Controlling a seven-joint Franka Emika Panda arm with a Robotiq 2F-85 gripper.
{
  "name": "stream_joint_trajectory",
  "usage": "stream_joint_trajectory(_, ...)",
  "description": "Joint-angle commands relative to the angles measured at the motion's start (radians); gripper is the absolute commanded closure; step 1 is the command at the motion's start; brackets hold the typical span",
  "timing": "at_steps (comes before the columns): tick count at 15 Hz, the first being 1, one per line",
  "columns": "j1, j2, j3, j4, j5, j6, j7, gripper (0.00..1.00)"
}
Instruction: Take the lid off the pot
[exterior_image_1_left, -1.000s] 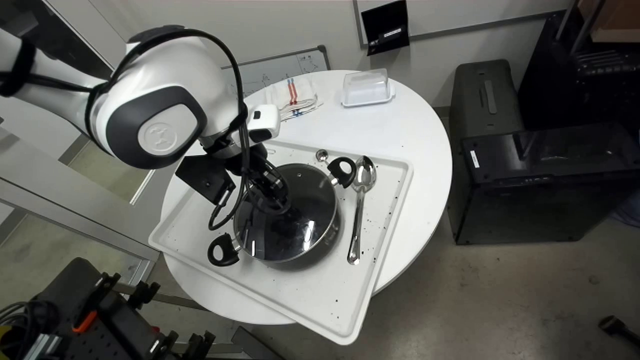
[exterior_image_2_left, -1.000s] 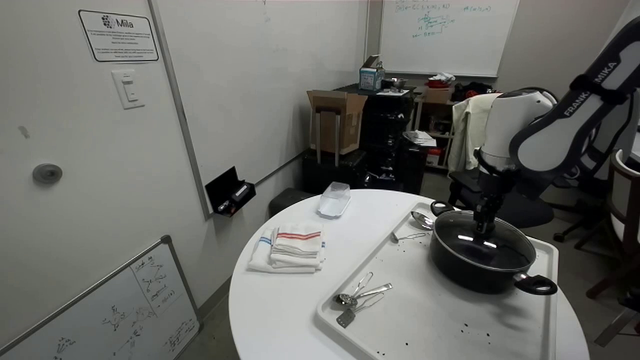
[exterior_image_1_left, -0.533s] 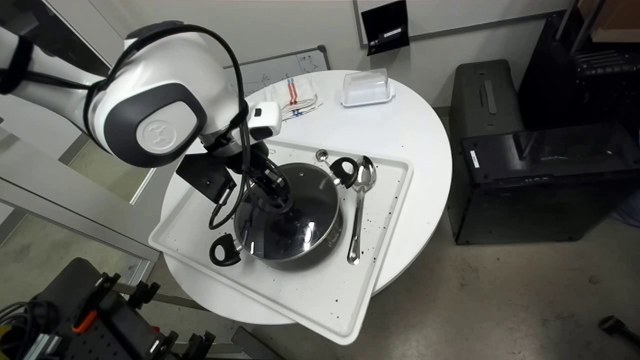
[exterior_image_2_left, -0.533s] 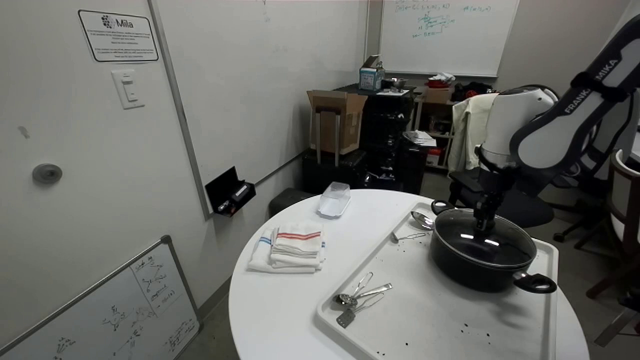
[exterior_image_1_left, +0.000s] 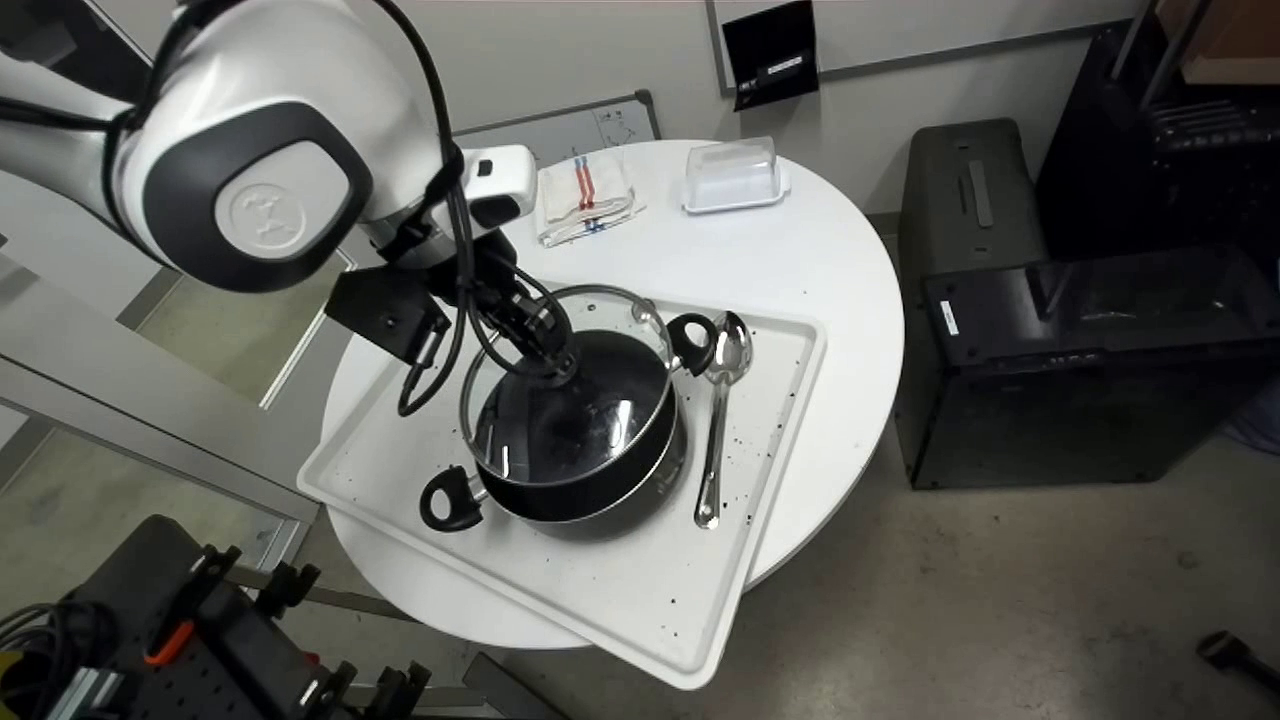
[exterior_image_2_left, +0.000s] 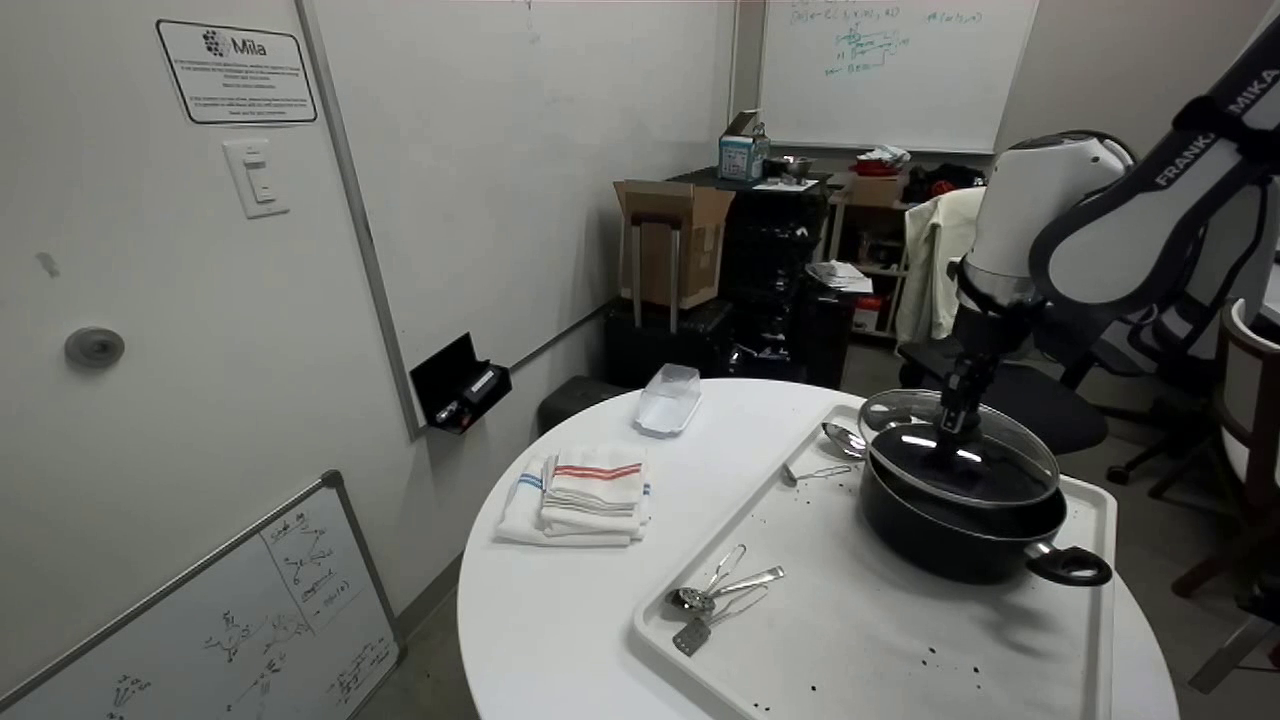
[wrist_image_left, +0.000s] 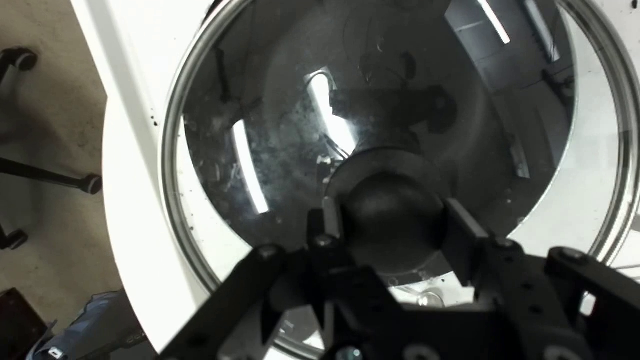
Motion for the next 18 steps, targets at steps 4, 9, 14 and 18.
stream_joint_trajectory(4,0.08,-0.075,0.013,-0.045,-0.079,-0.027,-0.004,0.75)
stream_joint_trajectory(9,0.184,-0.076,0.035,-0.054,-0.16,-0.035,0.018,0.75)
stream_joint_trajectory(14,0.299,-0.06,0.059,-0.042,-0.237,-0.043,0.049,0.75)
stream_joint_trajectory(18,0.361,-0.031,0.083,-0.031,-0.271,-0.031,0.068,0.75)
